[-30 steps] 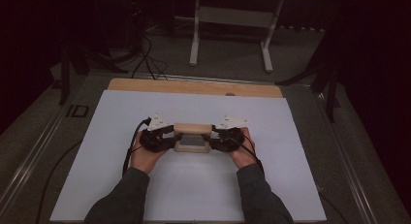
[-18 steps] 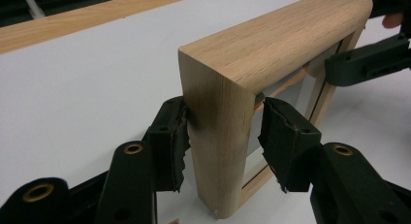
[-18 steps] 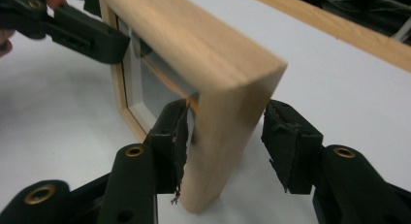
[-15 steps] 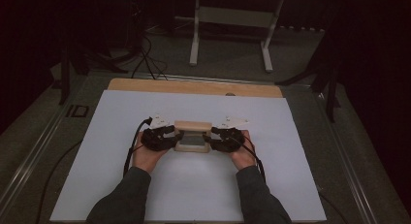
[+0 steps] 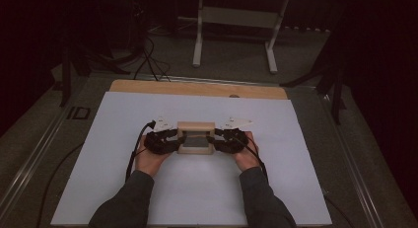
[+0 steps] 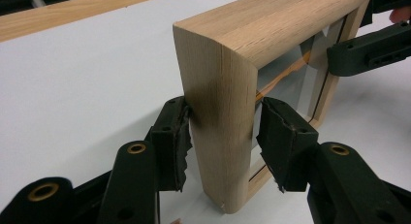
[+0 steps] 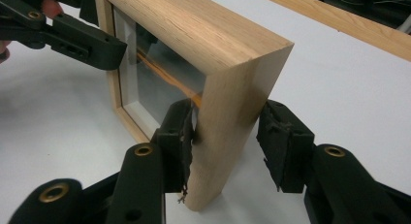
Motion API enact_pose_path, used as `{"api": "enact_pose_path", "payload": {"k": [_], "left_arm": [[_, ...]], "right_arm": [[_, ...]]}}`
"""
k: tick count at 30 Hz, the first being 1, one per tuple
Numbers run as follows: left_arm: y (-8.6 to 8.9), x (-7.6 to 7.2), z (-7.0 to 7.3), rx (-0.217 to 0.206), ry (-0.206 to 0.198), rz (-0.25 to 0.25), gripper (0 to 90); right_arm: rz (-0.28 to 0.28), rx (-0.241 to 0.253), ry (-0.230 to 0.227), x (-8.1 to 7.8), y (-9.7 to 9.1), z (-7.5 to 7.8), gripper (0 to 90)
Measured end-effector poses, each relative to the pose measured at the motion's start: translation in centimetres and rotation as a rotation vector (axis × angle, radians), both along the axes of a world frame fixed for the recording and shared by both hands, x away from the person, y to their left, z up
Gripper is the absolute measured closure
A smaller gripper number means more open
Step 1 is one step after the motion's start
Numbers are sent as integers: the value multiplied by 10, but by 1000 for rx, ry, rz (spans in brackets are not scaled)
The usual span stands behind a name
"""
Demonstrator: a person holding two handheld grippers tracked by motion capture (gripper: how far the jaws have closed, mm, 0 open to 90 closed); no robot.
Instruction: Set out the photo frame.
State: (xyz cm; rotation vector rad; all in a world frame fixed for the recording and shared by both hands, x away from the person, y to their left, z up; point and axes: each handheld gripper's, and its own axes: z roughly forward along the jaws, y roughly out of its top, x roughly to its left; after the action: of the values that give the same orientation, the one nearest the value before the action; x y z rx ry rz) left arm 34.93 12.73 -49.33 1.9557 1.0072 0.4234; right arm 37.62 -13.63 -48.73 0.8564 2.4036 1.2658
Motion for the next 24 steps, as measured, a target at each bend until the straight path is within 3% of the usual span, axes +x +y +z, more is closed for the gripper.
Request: {"api": "enact_pose_path", "payload": {"k": [24], "left_arm": [[1,9,-5,-34,16,4,530]], "right_arm": [[-36,29,51,8,1,-5,530]]}}
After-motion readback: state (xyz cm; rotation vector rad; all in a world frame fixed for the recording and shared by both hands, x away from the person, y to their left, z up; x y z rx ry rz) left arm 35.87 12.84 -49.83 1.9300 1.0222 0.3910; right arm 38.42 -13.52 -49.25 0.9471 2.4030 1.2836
